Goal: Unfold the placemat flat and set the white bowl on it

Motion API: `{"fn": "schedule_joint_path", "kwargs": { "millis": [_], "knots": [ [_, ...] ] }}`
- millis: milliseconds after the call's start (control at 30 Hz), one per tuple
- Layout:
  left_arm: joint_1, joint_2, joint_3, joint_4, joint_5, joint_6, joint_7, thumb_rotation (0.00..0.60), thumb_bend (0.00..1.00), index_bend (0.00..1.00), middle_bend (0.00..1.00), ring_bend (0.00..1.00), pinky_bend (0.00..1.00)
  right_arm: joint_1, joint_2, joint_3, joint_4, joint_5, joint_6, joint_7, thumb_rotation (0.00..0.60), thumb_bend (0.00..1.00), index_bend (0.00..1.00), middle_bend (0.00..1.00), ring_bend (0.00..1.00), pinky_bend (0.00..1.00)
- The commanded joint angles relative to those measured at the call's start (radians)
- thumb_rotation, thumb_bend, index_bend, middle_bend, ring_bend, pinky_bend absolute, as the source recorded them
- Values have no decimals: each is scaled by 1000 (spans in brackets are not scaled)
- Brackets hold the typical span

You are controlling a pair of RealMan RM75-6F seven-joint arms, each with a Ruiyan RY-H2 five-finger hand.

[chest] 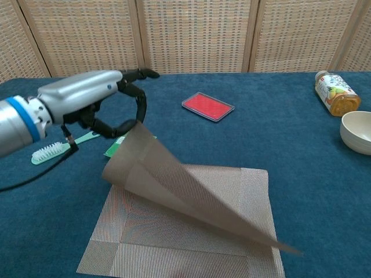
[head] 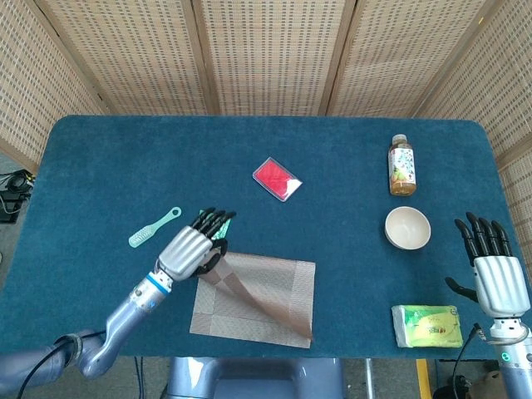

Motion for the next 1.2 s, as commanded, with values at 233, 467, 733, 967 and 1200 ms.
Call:
{"fn": "schedule_joint_path", "kwargs": {
  "millis": [233,467,733,967,1200],
  "knots": [
    [-134,-23,-175,160,-265,-150,20,600,569,755,0,0,0,8,-9,11,13,29,-20,-15,600,0,0,0,0,0],
    [-212,-150,-229,478,-361,-184,-88,600,569,754,0,0,0,19,-22,15,27,51,-45,-40,600,0,0,0,0,0],
    [-226,-183,-230,608,-354,-197,-257,600,75,94,0,0,0,27,-29,13,36,53,-59,-45,600,0,0,0,0,0],
    [-179,-102,-204,534,-273,-103,-362,600,0,0,0,0,0,36,-31,-10,44,10,-67,-31,600,0,0,0,0,0],
    [-28,150,-168,198,-312,48,-88,600,0,0,0,0,0,76,-4,-78,67,-166,-65,-39,600,0,2,0,0,0]
  ]
}}
